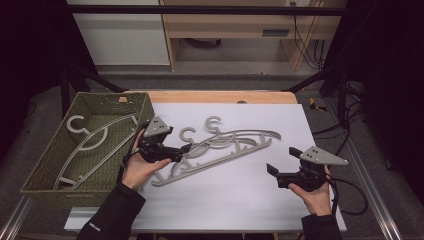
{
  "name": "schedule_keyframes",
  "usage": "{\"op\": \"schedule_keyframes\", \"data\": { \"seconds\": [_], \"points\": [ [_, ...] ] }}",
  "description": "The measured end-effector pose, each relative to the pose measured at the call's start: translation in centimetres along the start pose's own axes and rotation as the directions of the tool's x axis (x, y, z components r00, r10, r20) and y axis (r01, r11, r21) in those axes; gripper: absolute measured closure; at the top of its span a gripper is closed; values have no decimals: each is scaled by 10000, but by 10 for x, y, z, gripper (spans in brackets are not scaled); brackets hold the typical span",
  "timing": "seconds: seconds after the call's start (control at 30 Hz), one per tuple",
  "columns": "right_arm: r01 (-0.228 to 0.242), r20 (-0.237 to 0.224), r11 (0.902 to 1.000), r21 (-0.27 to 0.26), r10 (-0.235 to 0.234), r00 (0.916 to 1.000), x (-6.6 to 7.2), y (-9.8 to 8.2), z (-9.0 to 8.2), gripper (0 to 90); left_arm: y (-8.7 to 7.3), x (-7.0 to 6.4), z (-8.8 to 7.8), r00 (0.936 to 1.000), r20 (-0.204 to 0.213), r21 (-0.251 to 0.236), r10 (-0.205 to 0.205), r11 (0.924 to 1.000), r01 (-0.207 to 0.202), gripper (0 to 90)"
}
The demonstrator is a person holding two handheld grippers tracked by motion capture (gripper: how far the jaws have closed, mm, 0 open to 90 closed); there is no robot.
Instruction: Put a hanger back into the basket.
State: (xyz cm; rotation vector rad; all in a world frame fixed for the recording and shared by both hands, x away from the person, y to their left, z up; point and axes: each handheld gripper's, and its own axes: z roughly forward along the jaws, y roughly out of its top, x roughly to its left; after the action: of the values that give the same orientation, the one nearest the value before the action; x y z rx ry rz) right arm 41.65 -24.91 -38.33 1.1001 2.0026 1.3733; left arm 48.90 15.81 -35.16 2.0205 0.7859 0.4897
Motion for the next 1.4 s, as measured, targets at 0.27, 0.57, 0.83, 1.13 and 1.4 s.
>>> {"op": "schedule_keyframes", "data": {
  "seconds": [0.27,0.57,0.83,1.13,1.4],
  "points": [
    [-26,-35,10000,-29,26,10000,-1,0,-1,38,-3,5,41,9997,74,712,-239,9972,233,220],
    [5,-34,10000,39,-5,10000,0,0,1,37,-13,17,75,9993,88,1370,-353,9900,337,297],
    [71,-89,10000,28,-70,9999,1,0,2,37,-24,28,98,9992,-27,2044,-403,9781,400,340],
    [66,-77,10000,64,-66,9999,2,0,4,37,-37,30,122,9996,-79,2728,-281,9616,292,454],
    [104,-67,9999,129,-103,9999,2,-1,5,37,-43,34,131,9997,-77,3151,-245,9487,257,603]
  ]
}}
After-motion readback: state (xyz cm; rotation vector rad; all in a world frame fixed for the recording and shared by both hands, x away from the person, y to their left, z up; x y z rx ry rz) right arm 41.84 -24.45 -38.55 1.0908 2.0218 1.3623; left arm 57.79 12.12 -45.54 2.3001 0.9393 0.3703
